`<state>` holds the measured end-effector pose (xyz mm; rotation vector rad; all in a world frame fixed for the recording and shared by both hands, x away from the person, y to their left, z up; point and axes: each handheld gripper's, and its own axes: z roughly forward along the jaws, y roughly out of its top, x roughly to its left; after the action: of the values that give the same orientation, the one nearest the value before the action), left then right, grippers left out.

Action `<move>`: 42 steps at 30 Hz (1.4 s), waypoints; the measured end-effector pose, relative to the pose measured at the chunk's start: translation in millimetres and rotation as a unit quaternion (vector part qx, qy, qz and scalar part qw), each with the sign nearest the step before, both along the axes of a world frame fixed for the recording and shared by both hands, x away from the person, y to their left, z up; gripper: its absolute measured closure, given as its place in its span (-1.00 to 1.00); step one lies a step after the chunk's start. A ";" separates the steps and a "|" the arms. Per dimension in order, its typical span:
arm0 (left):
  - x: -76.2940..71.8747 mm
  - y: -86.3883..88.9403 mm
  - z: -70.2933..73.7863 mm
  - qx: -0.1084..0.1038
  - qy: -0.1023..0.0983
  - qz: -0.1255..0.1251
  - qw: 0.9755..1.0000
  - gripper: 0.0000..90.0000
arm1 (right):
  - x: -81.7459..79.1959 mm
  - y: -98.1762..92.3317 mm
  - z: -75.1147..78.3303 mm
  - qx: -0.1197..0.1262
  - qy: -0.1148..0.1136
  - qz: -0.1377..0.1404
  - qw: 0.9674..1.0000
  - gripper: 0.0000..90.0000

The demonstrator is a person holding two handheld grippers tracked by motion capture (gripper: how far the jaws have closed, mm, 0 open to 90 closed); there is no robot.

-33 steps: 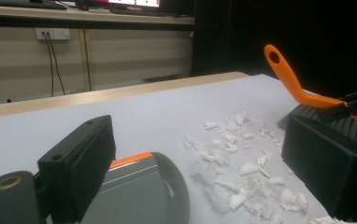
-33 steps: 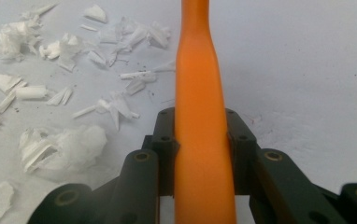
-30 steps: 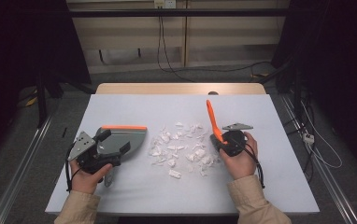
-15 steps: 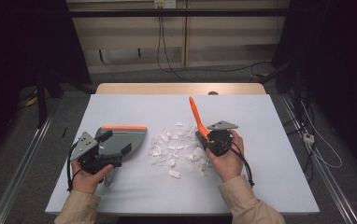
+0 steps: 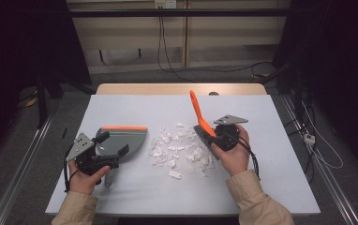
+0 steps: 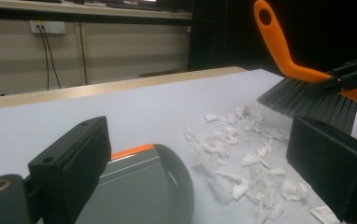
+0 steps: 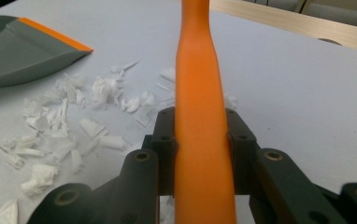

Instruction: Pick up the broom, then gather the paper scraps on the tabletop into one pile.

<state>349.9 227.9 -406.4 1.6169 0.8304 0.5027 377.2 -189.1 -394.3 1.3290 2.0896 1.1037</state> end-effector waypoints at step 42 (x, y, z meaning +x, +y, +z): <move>4.3 8.1 -8.2 -0.006 0.015 0.016 1.000 -0.86 | 102.0 7.0 -30.2 -0.091 -0.009 0.143 0.985 0.59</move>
<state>354.2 236.0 -414.6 1.6067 0.8809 0.4959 479.3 -182.2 -424.5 0.9509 2.3571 0.9996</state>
